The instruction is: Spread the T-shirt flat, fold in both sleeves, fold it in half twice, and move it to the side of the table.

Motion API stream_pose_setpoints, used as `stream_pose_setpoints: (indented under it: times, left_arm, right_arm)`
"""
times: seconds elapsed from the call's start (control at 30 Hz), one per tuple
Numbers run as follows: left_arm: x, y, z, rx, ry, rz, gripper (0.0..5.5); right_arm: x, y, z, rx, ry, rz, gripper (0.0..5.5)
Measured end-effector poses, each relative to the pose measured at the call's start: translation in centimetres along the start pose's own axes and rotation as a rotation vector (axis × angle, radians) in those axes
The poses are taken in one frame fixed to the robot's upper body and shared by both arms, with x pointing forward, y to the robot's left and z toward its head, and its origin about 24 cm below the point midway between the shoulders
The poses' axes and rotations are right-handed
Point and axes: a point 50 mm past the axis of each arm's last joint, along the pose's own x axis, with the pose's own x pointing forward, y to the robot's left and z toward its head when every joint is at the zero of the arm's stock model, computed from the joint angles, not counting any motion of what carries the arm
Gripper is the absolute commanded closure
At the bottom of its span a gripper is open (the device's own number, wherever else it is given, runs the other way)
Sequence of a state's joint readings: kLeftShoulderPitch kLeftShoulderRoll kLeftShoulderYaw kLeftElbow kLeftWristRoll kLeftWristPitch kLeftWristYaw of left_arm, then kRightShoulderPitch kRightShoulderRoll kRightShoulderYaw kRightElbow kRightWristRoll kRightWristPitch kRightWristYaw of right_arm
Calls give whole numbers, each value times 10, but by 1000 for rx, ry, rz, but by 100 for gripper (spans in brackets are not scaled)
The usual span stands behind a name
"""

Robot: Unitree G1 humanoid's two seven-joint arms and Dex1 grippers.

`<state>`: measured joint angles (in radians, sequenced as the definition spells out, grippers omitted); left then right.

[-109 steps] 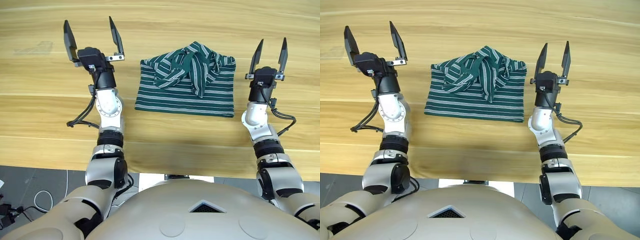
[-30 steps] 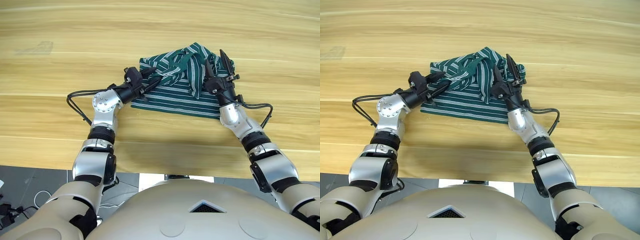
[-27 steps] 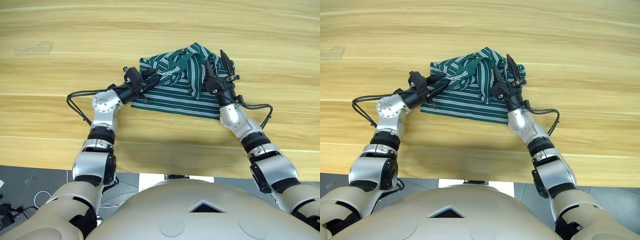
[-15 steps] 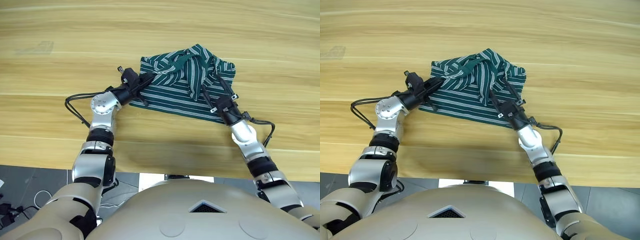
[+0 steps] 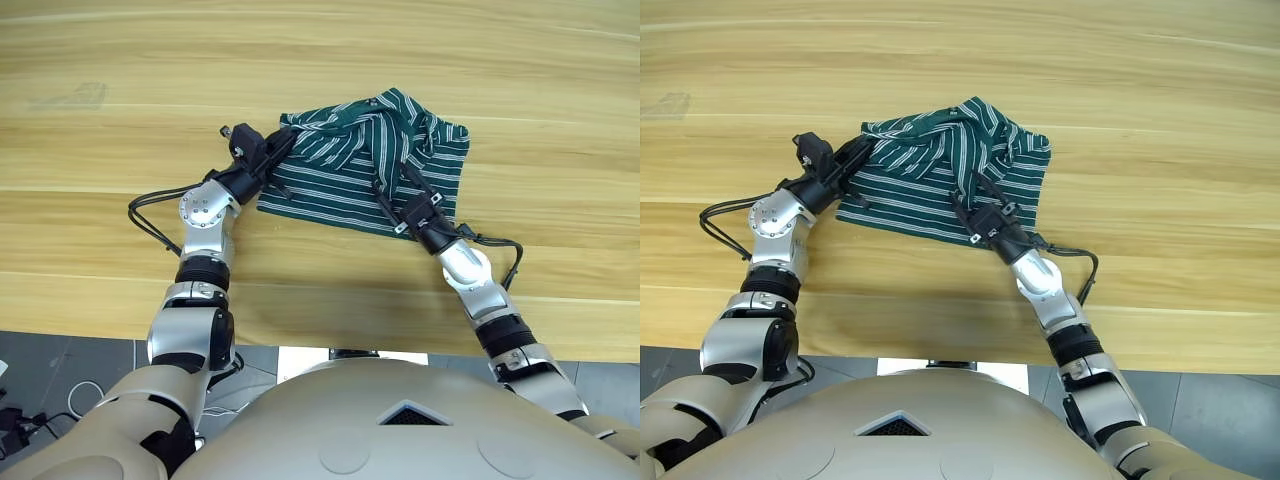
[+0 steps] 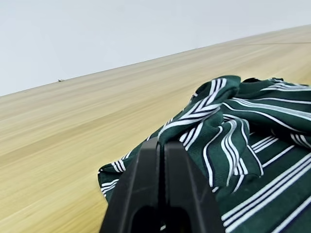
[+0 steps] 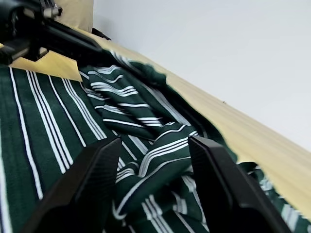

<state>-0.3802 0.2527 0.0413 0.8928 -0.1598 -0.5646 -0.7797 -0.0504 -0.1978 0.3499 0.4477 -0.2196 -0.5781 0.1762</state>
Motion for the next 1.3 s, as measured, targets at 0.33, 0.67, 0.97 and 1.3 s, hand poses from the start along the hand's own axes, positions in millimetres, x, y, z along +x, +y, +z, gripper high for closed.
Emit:
stream_pose_setpoints:
  times: [0.33, 0.67, 0.97, 1.3]
  left_arm:
    - [-1, 3, 3, 1, -19, 17, 548]
    - [-10, 12, 5, -5, -41, 64, 548]
    - [-9, 12, 9, 2, -61, 61, 548]
    - [-12, 9, 13, 19, -89, 52, 548]
  right_arm:
    - [6, 4, 1, 53, -15, -23, 296]
    - [-17, 18, 17, 350, -113, -16, 296]
    - [-12, 32, 18, 560, -13, -27, 296]
    - [-1, 2, 13, 550, -1, -130, 296]
